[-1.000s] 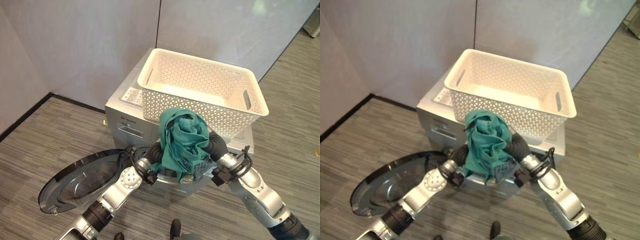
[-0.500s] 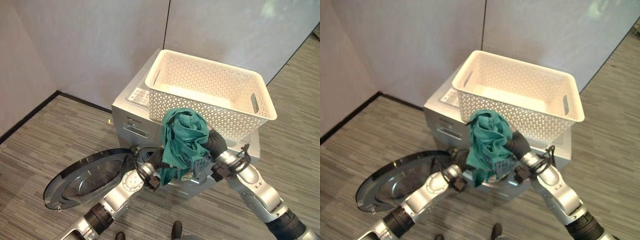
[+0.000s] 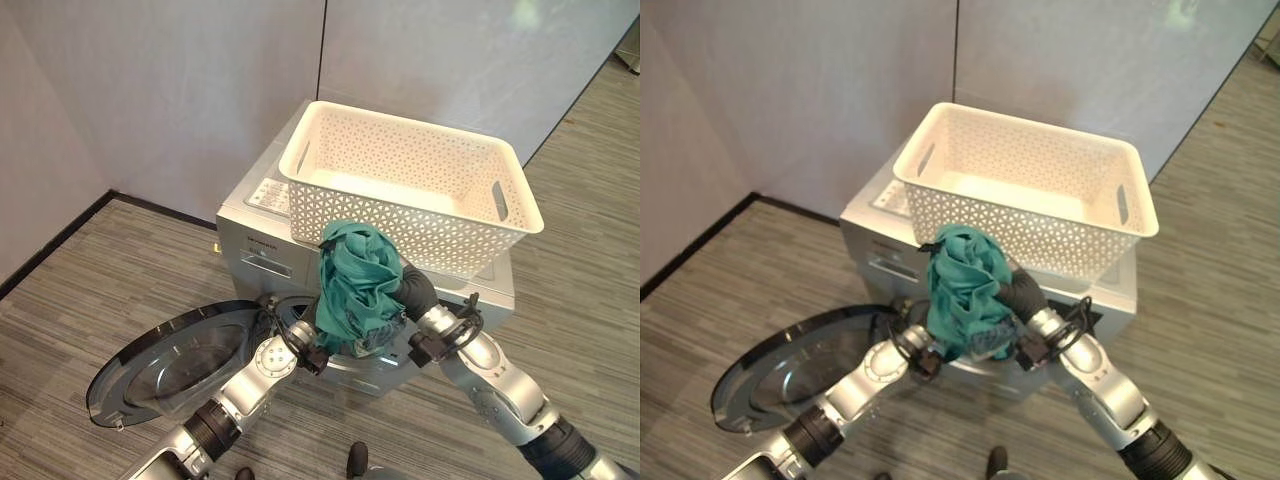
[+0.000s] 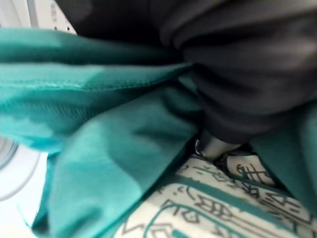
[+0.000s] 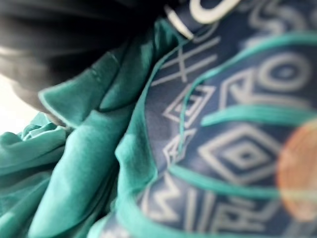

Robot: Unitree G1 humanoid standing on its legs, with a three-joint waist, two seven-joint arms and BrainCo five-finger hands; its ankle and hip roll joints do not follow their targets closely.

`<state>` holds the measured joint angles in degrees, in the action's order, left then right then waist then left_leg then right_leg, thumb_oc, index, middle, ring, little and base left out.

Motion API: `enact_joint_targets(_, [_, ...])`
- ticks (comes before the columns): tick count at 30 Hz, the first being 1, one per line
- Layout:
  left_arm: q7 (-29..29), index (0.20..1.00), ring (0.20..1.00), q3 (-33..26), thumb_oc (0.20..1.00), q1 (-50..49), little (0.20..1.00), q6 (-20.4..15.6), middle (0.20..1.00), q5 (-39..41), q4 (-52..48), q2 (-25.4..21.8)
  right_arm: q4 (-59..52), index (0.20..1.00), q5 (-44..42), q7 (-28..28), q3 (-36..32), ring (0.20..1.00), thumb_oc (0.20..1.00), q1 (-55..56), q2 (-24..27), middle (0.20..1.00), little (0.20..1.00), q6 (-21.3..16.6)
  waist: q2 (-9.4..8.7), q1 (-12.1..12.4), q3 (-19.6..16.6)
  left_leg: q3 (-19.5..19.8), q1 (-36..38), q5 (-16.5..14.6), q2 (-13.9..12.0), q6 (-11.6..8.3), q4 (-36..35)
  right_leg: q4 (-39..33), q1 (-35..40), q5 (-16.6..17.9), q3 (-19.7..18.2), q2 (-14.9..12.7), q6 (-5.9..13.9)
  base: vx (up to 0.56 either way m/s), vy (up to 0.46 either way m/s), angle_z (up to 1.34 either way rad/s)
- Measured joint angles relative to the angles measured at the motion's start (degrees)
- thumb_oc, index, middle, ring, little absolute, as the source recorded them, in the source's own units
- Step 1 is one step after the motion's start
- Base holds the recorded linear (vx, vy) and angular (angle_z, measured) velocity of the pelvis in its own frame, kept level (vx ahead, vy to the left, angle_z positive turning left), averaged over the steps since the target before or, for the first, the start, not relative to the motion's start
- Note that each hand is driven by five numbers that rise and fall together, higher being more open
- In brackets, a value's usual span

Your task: Grab the laundry basket,head to the washer,open it,put in the laundry and shut it.

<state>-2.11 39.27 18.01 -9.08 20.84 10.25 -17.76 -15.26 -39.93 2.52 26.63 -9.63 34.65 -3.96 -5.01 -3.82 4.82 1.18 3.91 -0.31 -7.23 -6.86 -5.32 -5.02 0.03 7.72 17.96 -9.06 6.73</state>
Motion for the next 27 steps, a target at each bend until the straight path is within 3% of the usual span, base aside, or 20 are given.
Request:
enact_joint_targets(7, [-2.0,0.2,0.2,-1.0,0.2,-0.3,0.2,-0.8,0.2,-2.0,0.1,-0.1,0.1,0.2,-0.3,0.0,1.1,0.2,0.2,-0.3,0.2,0.2,0.2,0.0,0.14,0.1,-0.1,0.0,0.0,0.0,0.0,0.0,0.0,0.0,0.0,0.0,0.0,0.0,0.0,0.0,0.0,0.0])
enact_joint_targets(8, [-2.1,0.2,0.2,-1.3,0.2,-0.6,0.2,-0.8,0.2,-3.2,0.1,-0.1,0.3,0.482,-0.3,0.0,1.1,0.482,0.482,-0.3,0.3,0.482,0.482,0.0,0.14,0.1,-0.1,0.0,0.0,0.0,0.0,0.0,0.0,0.0,0.0,0.0,0.0,0.0,0.0,0.0,0.0,0.0])
enact_joint_targets(9, [-2.6,0.2,0.2,-1.7,0.2,-0.8,0.2,-0.8,0.2,-3.6,0.1,0.0,0.5,0.884,-0.2,0.0,1.1,0.884,0.884,-0.3,0.3,0.884,0.884,0.0,0.14,0.1,-0.1,0.0,0.0,0.0,0.0,-0.01,0.0,0.0,0.0,0.0,0.0,0.0,0.0,0.0,0.0,0.0])
enact_joint_targets(10, [-2.9,0.2,0.2,-2.1,0.2,-0.9,0.2,-0.8,0.2,-3.8,0.1,0.0,0.5,1.0,-0.2,0.0,1.1,1.0,1.0,-0.2,0.3,1.0,1.0,0.0,0.14,0.1,-0.1,0.0,0.0,0.0,0.0,0.0,0.0,0.0,0.0,0.0,0.1,0.0,0.0,0.0,0.0,0.0])
enact_joint_targets(19, [-4.4,0.2,0.2,-6.5,0.2,-4.1,0.2,-2.0,0.2,-3.8,1.7,-0.3,0.5,1.0,1.2,1.5,-0.2,1.0,1.0,2.9,4.2,1.0,1.0,0.0,0.13,-0.1,-0.1,0.0,0.0,0.0,0.0,0.0,0.0,0.0,0.1,0.0,0.0,0.0,0.0,0.0,0.0,0.0])
enact_joint_targets(27, [-3.0,0.2,0.2,-9.4,0.2,-7.8,0.2,-2.9,0.2,-0.8,1.7,-1.4,-4.3,1.0,0.8,5.3,-13.2,1.0,1.0,15.1,13.7,1.0,1.0,-0.1,-0.09,-1.0,0.0,-0.1,0.0,0.0,0.0,0.01,0.0,0.0,0.0,-0.1,0.0,-0.1,0.07,0.0,0.0,0.0])
